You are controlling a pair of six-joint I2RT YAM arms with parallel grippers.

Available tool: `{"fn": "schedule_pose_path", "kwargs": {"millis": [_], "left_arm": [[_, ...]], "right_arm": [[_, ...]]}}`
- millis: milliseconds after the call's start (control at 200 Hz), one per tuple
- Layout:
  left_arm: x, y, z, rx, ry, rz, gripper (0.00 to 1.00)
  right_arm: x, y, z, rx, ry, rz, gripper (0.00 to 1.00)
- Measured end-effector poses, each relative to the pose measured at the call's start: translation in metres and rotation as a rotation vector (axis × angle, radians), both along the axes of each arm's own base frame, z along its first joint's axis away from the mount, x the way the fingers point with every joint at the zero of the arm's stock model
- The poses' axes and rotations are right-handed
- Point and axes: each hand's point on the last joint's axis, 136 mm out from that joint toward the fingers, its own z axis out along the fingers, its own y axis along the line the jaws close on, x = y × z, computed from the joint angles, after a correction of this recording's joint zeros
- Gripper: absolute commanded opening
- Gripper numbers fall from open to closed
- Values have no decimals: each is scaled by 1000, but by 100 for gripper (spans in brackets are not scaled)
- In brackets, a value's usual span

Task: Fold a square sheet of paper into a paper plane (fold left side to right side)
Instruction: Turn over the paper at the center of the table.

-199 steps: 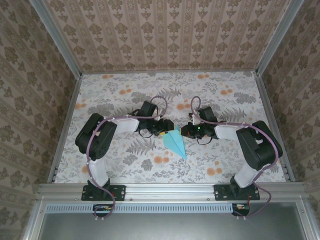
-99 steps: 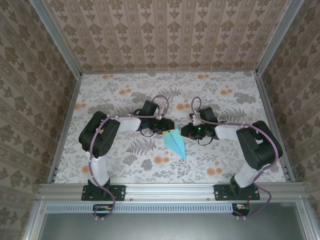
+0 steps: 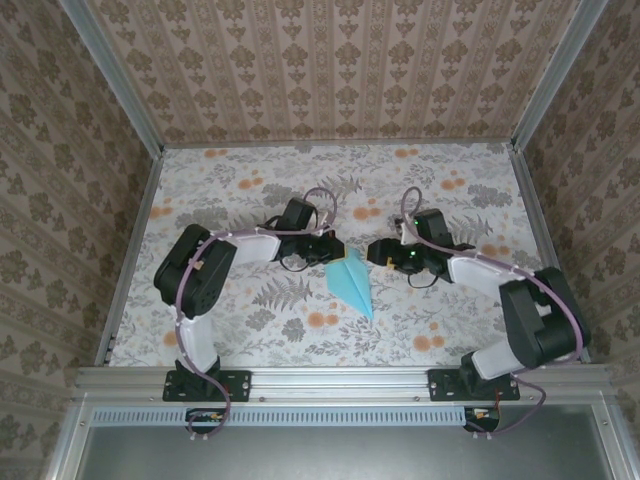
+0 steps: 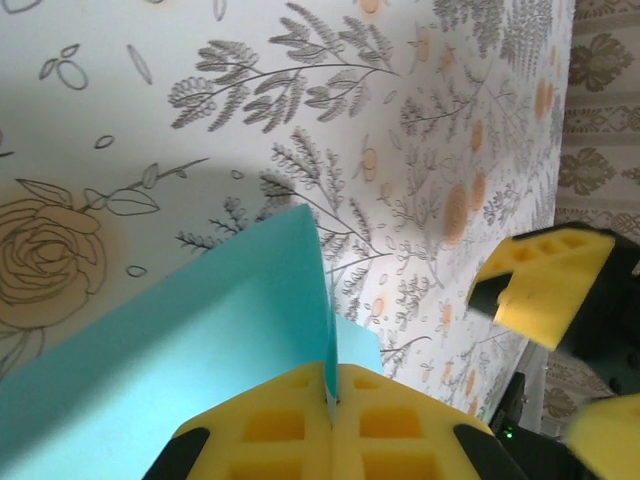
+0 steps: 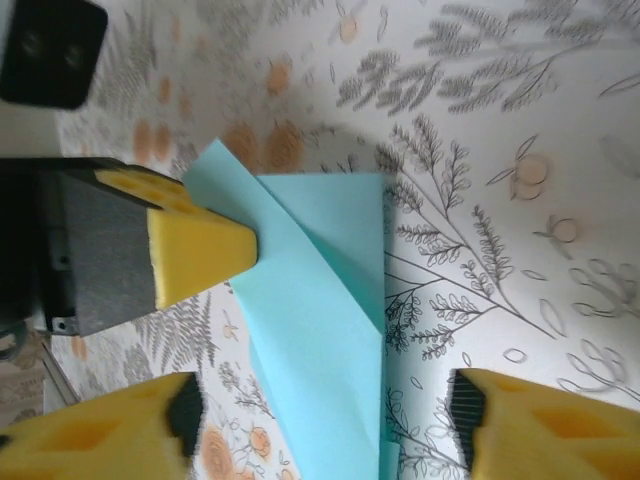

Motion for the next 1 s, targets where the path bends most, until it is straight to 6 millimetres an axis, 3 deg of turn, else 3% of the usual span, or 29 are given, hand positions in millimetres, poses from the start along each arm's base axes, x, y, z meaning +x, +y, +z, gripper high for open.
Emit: {"fn": "schedule_pose_path", "kwargs": {"millis": [85, 285, 390, 495, 760, 1005], "left_arm": [[7, 2, 21, -18, -31, 8, 0], [42, 11, 103, -102, -190, 48, 0], [53, 18, 145, -150, -270, 68, 0], [57, 23, 172, -185, -316, 76, 0], [52, 21, 186, -240, -287, 67, 0], [50, 18, 192, -287, -257, 65, 0]], "right_arm": [[-2, -10, 18, 16, -48, -23, 99], [-13, -9, 51, 114, -94, -3, 100], [-21, 0, 56, 196, -69, 36, 100], [-33, 11, 56, 288, -35, 85, 100], [-46, 41, 53, 394, 4, 206, 100], [-26, 56, 36, 475, 48, 208, 95]]}}
